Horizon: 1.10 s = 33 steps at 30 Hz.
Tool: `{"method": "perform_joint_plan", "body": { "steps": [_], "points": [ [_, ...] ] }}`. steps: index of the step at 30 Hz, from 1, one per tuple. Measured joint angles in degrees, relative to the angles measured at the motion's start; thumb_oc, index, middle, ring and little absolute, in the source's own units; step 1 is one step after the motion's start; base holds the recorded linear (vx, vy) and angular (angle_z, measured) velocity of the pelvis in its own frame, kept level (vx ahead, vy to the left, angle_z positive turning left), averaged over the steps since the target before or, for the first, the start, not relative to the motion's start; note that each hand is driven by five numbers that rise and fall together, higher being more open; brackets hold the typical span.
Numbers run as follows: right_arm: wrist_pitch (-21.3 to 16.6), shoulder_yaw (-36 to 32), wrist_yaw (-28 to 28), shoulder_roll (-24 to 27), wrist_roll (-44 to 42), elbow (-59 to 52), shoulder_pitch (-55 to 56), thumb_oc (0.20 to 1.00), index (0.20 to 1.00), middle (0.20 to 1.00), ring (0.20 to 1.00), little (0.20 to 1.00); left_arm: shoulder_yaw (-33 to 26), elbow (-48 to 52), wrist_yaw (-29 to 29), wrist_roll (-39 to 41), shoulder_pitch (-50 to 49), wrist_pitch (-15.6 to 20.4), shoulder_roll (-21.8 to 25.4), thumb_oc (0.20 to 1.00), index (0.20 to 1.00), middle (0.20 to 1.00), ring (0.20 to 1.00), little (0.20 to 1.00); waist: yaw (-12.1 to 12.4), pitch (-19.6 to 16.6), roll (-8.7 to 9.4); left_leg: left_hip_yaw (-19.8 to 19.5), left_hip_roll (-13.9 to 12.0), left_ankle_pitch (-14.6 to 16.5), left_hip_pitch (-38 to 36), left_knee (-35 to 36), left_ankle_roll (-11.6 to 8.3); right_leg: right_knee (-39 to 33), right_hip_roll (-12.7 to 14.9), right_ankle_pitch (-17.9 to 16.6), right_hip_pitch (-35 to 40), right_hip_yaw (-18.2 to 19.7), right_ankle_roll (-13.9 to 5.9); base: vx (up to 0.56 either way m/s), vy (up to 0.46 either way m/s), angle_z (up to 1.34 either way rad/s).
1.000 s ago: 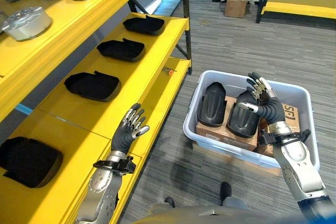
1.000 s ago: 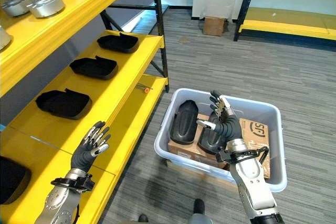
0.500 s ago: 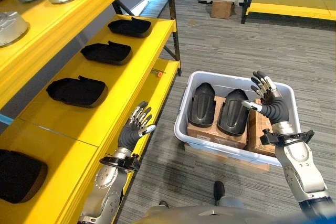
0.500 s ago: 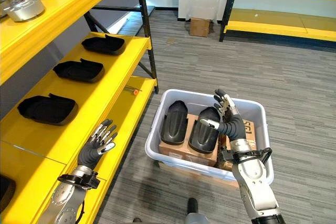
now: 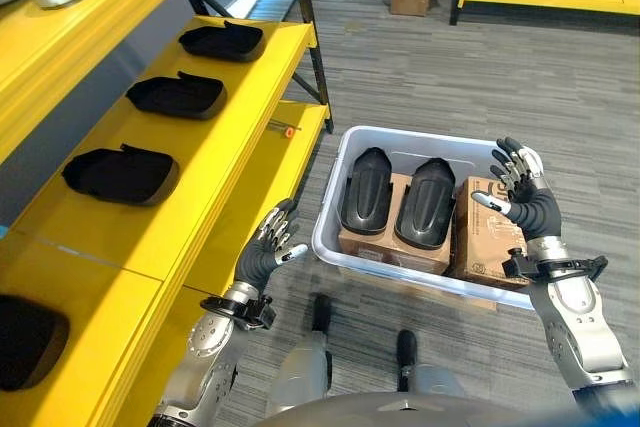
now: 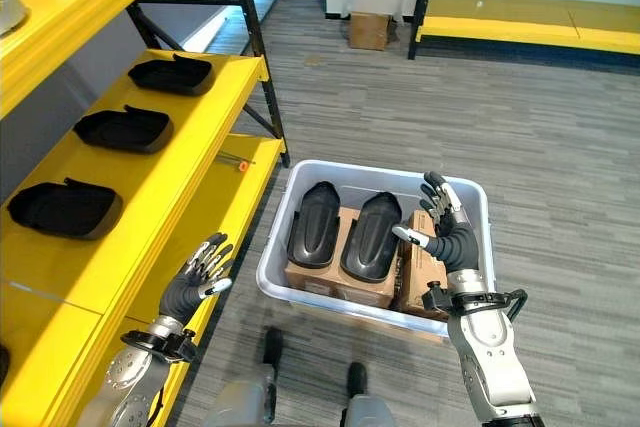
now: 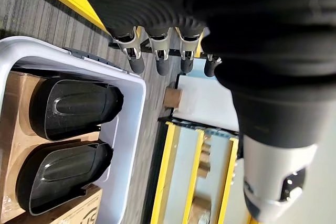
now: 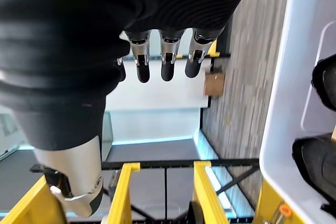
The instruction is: Move parts from the plastic box to the shelf.
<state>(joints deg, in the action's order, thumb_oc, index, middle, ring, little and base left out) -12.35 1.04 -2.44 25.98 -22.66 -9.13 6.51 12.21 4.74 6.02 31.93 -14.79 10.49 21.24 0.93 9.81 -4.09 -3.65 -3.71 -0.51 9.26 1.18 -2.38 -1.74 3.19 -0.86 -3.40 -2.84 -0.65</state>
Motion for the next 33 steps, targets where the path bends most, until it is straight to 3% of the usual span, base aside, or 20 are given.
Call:
{"method": "perform_joint_plan", "body": {
  "steps": [2,5,6,10,18,20,22,24,25,26,27,28,30,31,33],
  "points": [
    [0.0,0.5,-0.2,-0.4,0.0,0.1,0.0,1.0,1.0,1.0,1.0,1.0,-0.2,0.1,-0.2,0.0,1.8,0.1,0.3,1.0,1.0,1.0,1.0,1.0,-0.1,0.9,0.86,3.4,0.3,-5.1,-0.6,0.5,0.69,-0.8,1.3,-0.3,0.1,0.4,-1.45,0.19,0.222,-0.62],
    [0.1,3.1,-0.1,-1.6,0.3,0.1,-0.3,1.0,1.0,1.0,1.0,1.0,-0.1,0.6,-1.6,0.0,4.4,0.2,1.5,1.0,1.0,1.0,1.0,1.0,0.2,1.1,3.06,7.3,2.6,-4.2,-2.2,1.0,2.9,-0.9,4.4,-0.2,0.4,0.6,-2.64,0.15,0.175,-0.41],
    [0.1,3.9,-0.1,-2.3,0.4,0.0,-0.5,1.0,1.0,1.0,1.0,1.0,-0.2,0.6,-2.1,0.0,5.4,0.2,2.1,1.0,1.0,1.0,1.0,1.0,-0.1,1.0,3.3,7.6,3.5,-3.6,-3.1,1.0,3.37,-1.5,5.3,-0.4,1.4,0.6,-4.21,0.12,0.13,-0.32],
    [0.7,6.3,-0.1,-2.8,1.5,0.1,-4.9,1.0,1.0,1.0,1.0,1.0,-1.3,0.6,-4.1,-0.1,8.1,1.5,2.0,1.0,1.0,1.0,1.0,1.0,-0.1,1.0,3.56,9.6,5.2,-2.8,-4.8,2.6,4.3,-3.5,6.9,-1.2,2.2,0.8,-5.86,0.12,0.135,-0.23],
    [1.0,6.5,-0.1,-2.9,1.5,0.1,-6.8,1.0,1.0,1.0,1.0,1.0,-1.5,0.6,-5.1,-1.4,7.2,1.5,2.0,1.0,1.0,1.0,1.0,1.0,0.0,0.7,4.55,11.5,5.1,-1.6,-5.8,2.8,4.41,-3.1,6.5,-1.2,1.6,2.7,-6.05,0.03,0.099,-0.2],
    [1.2,8.1,-0.2,-3.0,1.5,0.5,-8.3,1.0,1.0,1.0,1.0,1.0,-1.5,0.5,-5.9,-1.9,7.7,1.7,2.7,1.0,1.0,1.0,1.0,1.0,-0.3,0.7,4.57,13.5,3.9,-1.5,-5.1,2.4,4.58,3.7,5.4,-0.5,-3.6,3.3,-6.77,-0.06,0.045,-0.48],
    [1.2,9.1,-0.4,-3.3,1.5,0.6,-9.1,1.0,1.0,1.0,1.0,1.0,-1.6,0.5,-6.5,-2.1,8.6,1.8,3.7,1.0,1.0,1.0,1.0,1.0,-0.4,0.8,5.61,15.1,4.1,-1.5,-4.9,2.3,4.68,4.3,5.8,-0.4,-4.8,2.1,-6.66,0.0,-0.004,-0.39],
    [1.2,10.3,-0.6,-3.5,1.5,1.0,-9.4,1.0,1.0,1.0,1.0,1.0,-1.6,0.6,-6.7,-2.1,9.1,2.2,4.2,1.0,1.0,1.0,1.0,1.0,-0.3,0.8,5.87,17.2,3.9,-1.9,-4.7,2.5,4.9,2.7,7.8,0.4,-5.4,-1.8,-5.62,-0.05,-0.094,-0.43],
    [1.2,12.3,-0.8,-3.6,1.5,2.6,-11.4,1.0,1.0,1.0,1.0,1.0,-2.0,0.6,-7.3,-2.0,9.0,2.7,4.3,1.0,1.0,1.0,1.0,1.0,0.6,1.1,5.3,19.6,2.6,-2.3,-4.3,2.5,4.61,2.1,9.2,0.7,-6.2,-6.2,-5.07,0.01,-0.17,-0.84],
    [1.3,14.0,-1.0,-3.9,1.5,4.4,-14.2,1.0,1.0,1.0,1.0,1.0,-2.4,0.5,-7.9,-1.9,9.0,3.0,4.3,1.0,1.0,1.0,1.0,1.0,1.7,1.3,5.36,22.2,1.6,-2.4,-4.0,2.4,4.51,1.8,11.3,1.0,-7.0,-14.1,-4.09,0.09,-0.2,-1.29],
    [1.5,15.6,-1.1,-3.9,1.6,6.0,-17.0,1.0,1.0,1.0,1.0,1.0,-2.8,0.5,-8.2,-1.9,8.9,3.0,4.2,1.0,1.0,1.0,1.0,1.0,3.4,1.5,5.22,24.4,0.6,-2.2,-3.7,2.2,4.44,1.8,13.0,0.3,-7.9,-19.3,-5.0,0.09,-0.215,-1.2],
    [1.6,16.0,-1.3,-4.1,1.6,6.5,-18.7,1.0,1.0,1.0,1.0,1.0,-2.8,0.3,-8.9,-1.7,9.2,3.1,3.8,1.0,1.0,1.0,1.0,1.0,3.8,1.8,5.14,24.1,-0.2,-1.4,-3.0,1.0,3.18,0.0,14.9,-2.6,-7.4,-18.8,-6.99,0.03,-0.223,-0.76],
    [1.6,16.0,-1.7,-4.7,1.6,6.1,-18.3,1.0,1.0,1.0,1.0,1.0,-2.8,0.2,-8.9,-1.7,9.3,3.4,4.3,1.0,1.0,1.0,1.0,1.0,3.0,1.9,6.9,23.4,0.1,-1.6,-3.2,0.1,2.15,-1.2,16.3,-4.8,-4.2,-15.9,-8.16,0.05,-0.279,0.09],
    [1.6,15.9,-1.7,-4.8,1.6,4.8,-16.8,1.0,1.0,1.0,1.0,1.0,-3.4,-0.2,-8.9,-1.8,9.3,3.8,4.1,1.0,1.0,1.0,1.0,1.0,2.9,2.0,8.98,22.5,-0.2,-2.5,-3.0,0.3,0.24,-1.7,14.9,-4.9,-2.2,-14.7,-9.72,0.1,-0.245,0.17],
    [1.7,15.8,-1.6,-3.7,1.6,3.7,-16.9,1.0,1.0,1.0,1.0,1.0,-3.7,-0.4,-9.0,-1.8,8.8,3.9,1.5,1.0,1.0,1.0,1.0,1.0,2.7,2.7,7.33,21.8,-2.7,-3.7,-2.2,0.7,-1.3,-3.0,11.7,-5.7,-2.0,-15.5,-8.48,0.08,-0.204,-0.01]
  ]
}}
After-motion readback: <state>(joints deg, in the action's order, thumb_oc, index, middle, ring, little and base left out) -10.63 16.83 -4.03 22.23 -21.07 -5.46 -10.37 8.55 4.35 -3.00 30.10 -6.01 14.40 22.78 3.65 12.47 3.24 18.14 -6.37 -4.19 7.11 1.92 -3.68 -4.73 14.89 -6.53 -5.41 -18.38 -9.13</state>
